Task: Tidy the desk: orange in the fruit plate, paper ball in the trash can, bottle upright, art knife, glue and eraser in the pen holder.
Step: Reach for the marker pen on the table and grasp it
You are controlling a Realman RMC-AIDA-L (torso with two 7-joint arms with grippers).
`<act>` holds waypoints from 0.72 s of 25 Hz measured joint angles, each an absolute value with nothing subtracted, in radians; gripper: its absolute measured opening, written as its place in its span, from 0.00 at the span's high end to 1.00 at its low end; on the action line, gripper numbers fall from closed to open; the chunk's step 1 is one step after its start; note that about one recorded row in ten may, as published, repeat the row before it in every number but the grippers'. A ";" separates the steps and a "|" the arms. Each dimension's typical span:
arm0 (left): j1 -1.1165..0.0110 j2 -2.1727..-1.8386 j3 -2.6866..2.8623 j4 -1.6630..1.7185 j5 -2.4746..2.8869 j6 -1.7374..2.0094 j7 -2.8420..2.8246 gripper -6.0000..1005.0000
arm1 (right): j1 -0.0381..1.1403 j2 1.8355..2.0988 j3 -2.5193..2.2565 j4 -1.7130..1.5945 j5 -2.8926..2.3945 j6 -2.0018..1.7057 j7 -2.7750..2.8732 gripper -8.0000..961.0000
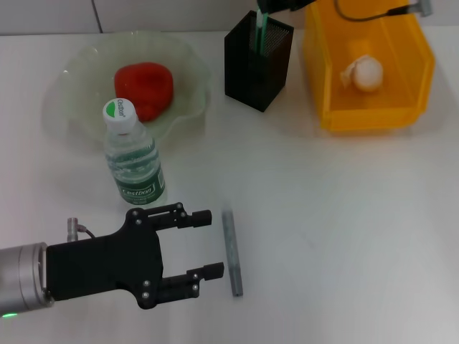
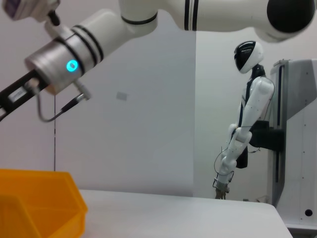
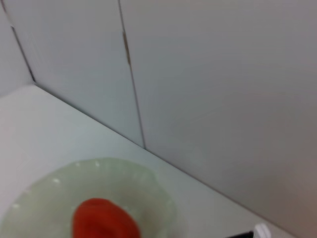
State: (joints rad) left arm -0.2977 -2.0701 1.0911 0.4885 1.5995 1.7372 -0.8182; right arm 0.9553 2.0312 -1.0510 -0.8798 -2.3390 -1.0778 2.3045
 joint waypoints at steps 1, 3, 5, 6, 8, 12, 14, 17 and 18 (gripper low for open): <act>-0.299 -2.070 1.088 0.489 1.599 1.742 -0.820 0.35 | 0.926 2.031 -1.051 -0.947 -2.339 -1.132 2.336 0.40; -0.300 -2.069 1.083 0.490 1.598 1.749 -0.822 0.35 | 0.856 2.039 -1.051 -1.097 -2.340 -1.236 2.390 0.38; -0.305 -2.070 1.077 0.490 1.594 1.766 -0.825 0.35 | 0.790 2.054 -1.052 -1.221 -2.340 -1.304 2.415 0.36; -0.308 -2.071 1.077 0.490 1.592 1.773 -0.826 0.35 | 0.753 2.064 -1.052 -1.284 -2.339 -1.326 2.419 0.34; -0.312 -2.071 1.077 0.490 1.588 1.781 -0.826 0.35 | 0.687 2.079 -1.059 -1.383 -2.325 -1.358 2.423 0.31; -0.330 -2.072 1.085 0.490 1.585 1.790 -0.821 0.35 | 0.586 2.080 -1.089 -1.497 -2.235 -1.431 2.473 0.25; -0.330 -2.072 1.085 0.490 1.585 1.790 -0.821 0.35 | 0.547 2.079 -1.090 -1.526 -2.205 -1.475 2.488 0.21; -0.331 -2.073 1.092 0.489 1.586 1.802 -0.813 0.35 | 0.477 2.080 -1.092 -1.569 -2.174 -1.530 2.456 0.18; -0.331 -2.073 1.092 0.489 1.586 1.802 -0.813 0.35 | 0.453 2.081 -1.093 -1.577 -2.156 -1.542 2.422 0.18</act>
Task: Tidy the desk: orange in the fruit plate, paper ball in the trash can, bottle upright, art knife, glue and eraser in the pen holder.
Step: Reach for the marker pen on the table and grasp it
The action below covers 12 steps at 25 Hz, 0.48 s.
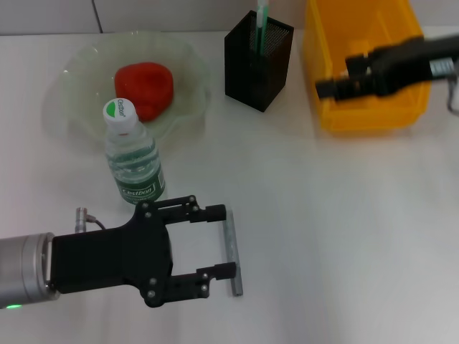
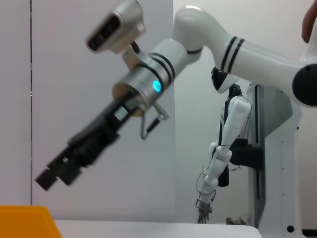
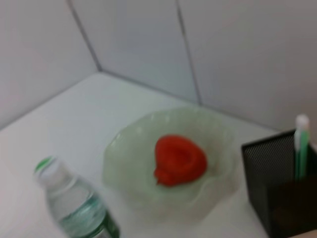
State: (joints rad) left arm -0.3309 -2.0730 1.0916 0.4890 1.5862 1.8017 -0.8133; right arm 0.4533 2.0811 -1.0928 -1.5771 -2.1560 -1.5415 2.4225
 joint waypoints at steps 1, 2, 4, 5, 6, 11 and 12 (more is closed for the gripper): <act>-0.334 -2.073 1.092 0.488 1.586 1.804 -0.815 0.35 | 0.426 2.082 -1.094 -1.581 -2.130 -1.551 2.382 0.18; -0.350 -2.077 1.097 0.487 1.581 1.820 -0.815 0.35 | 0.384 2.083 -1.094 -1.581 -2.076 -1.558 2.320 0.18; -0.363 -2.078 1.101 0.485 1.572 1.839 -0.818 0.35 | 0.308 2.083 -1.091 -1.565 -1.967 -1.566 2.210 0.18; -0.371 -2.079 1.103 0.482 1.564 1.852 -0.821 0.35 | 0.269 2.083 -1.088 -1.554 -1.905 -1.570 2.145 0.18; -0.376 -2.079 1.106 0.482 1.552 1.866 -0.824 0.35 | 0.227 2.082 -1.085 -1.537 -1.847 -1.581 2.071 0.18; -0.382 -2.078 1.138 0.488 1.466 1.883 -0.841 0.35 | 0.051 2.082 -1.076 -1.339 -1.673 -1.626 1.647 0.18; -0.384 -2.078 1.146 0.493 1.446 1.877 -0.862 0.35 | 0.030 2.082 -1.068 -1.265 -1.646 -1.632 1.550 0.18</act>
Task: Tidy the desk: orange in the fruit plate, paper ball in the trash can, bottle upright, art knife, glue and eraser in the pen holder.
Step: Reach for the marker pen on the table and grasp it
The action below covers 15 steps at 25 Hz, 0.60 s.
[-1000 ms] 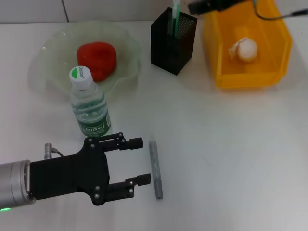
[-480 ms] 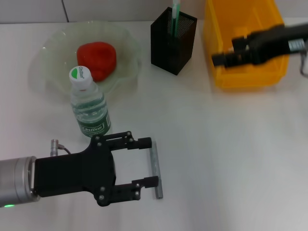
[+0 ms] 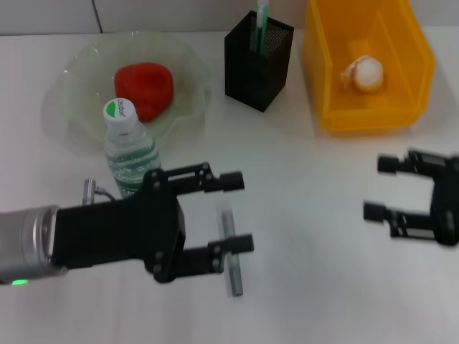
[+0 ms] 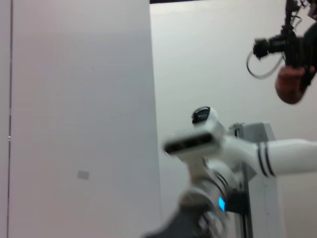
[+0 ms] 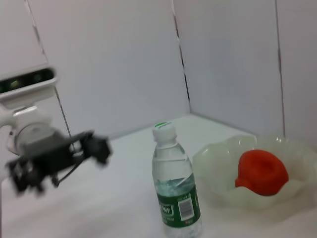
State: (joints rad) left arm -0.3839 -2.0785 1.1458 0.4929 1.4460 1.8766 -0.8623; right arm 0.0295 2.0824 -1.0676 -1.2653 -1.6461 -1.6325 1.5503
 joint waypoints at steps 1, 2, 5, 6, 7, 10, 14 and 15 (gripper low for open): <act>-0.384 -2.078 1.146 0.493 1.446 1.877 -0.862 0.35 | 0.012 2.082 -1.055 -1.190 -1.625 -1.643 1.467 0.18; -0.388 -2.079 1.155 0.500 1.430 1.868 -0.892 0.35 | 0.002 2.082 -1.032 -1.112 -1.607 -1.651 1.389 0.18; -0.394 -2.080 1.300 0.604 1.318 1.787 -1.022 0.35 | 0.015 2.079 -0.911 -0.873 -1.598 -1.715 1.202 0.18; -0.394 -2.080 1.300 0.604 1.318 1.787 -1.022 0.35 | 0.023 2.077 -0.872 -0.810 -1.602 -1.734 1.149 0.18; -0.385 -2.079 1.347 0.646 1.290 1.755 -1.043 0.35 | 0.032 2.073 -0.824 -0.740 -1.607 -1.752 1.091 0.18; -0.298 -2.078 1.572 0.946 1.228 1.487 -1.234 0.35 | 0.037 2.061 -0.724 -0.610 -1.618 -1.772 0.959 0.18; -0.195 -2.070 1.754 1.314 1.375 1.118 -1.564 0.35 | 0.024 2.056 -0.647 -0.543 -1.618 -1.740 0.885 0.18; -0.184 -2.070 1.765 1.395 1.448 1.064 -1.688 0.35 | 0.021 2.056 -0.635 -0.534 -1.618 -1.725 0.877 0.18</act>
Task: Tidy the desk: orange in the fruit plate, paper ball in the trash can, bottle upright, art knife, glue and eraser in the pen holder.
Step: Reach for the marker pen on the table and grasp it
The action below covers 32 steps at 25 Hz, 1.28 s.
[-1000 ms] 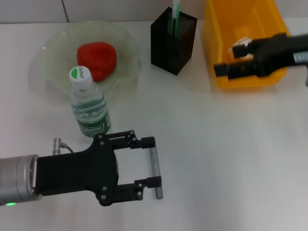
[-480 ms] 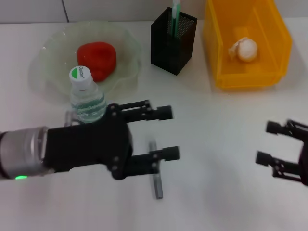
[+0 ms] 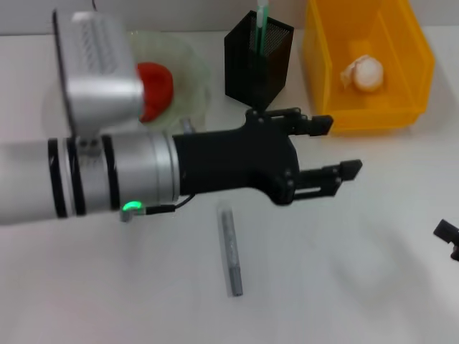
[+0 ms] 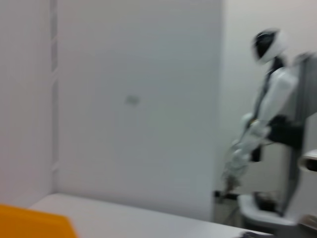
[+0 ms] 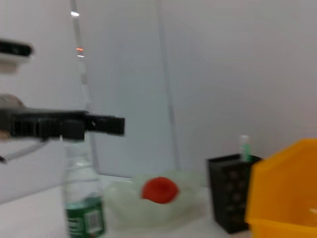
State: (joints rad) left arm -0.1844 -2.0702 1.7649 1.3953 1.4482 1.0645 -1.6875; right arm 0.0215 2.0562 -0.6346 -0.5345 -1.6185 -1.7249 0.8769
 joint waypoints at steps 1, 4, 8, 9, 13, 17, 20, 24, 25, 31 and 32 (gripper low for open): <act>-0.178 -2.070 1.770 1.462 1.533 1.032 -1.827 0.35 | 0.020 2.056 -0.626 -0.525 -1.619 -1.708 0.867 0.18; -0.178 -2.070 1.796 1.602 1.724 1.033 -2.109 0.35 | 0.024 2.057 -0.610 -0.505 -1.619 -1.683 0.847 0.18; -0.189 -2.072 1.878 1.754 2.011 1.056 -2.451 0.35 | 0.033 2.063 -0.583 -0.499 -1.618 -1.672 0.843 0.18; -0.200 -2.073 1.906 1.787 2.112 1.077 -2.572 0.35 | 0.037 2.063 -0.581 -0.499 -1.619 -1.672 0.847 0.18; -0.262 -2.077 1.940 1.841 2.287 1.201 -2.836 0.35 | 0.057 2.061 -0.579 -0.496 -1.618 -1.662 0.865 0.18; -0.306 -2.079 1.962 1.888 2.293 1.337 -2.883 0.35 | 0.077 2.063 -0.586 -0.493 -1.618 -1.630 0.865 0.18; -0.315 -2.080 1.993 1.902 2.348 1.380 -2.883 0.35 | 0.079 2.063 -0.585 -0.491 -1.619 -1.613 0.865 0.18; -0.316 -2.080 2.013 1.902 2.430 1.416 -2.883 0.35 | 0.082 2.063 -0.581 -0.491 -1.626 -1.608 0.871 0.18; -0.314 -2.080 2.018 1.900 2.456 1.423 -2.883 0.35 | 0.083 2.063 -0.579 -0.491 -1.627 -1.608 0.873 0.18; -0.328 -2.080 2.024 1.886 2.546 1.436 -2.881 0.35 | 0.094 2.063 -0.585 -0.491 -1.629 -1.602 0.874 0.18; -0.338 -2.080 2.023 1.877 2.554 1.444 -2.880 0.35 | 0.099 2.063 -0.585 -0.491 -1.633 -1.599 0.874 0.18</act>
State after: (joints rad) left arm -0.3376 -2.0800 2.0225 1.8774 2.5537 1.4435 -2.8805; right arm 0.0989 2.0632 -0.5850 -0.4908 -1.6332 -1.5985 0.8744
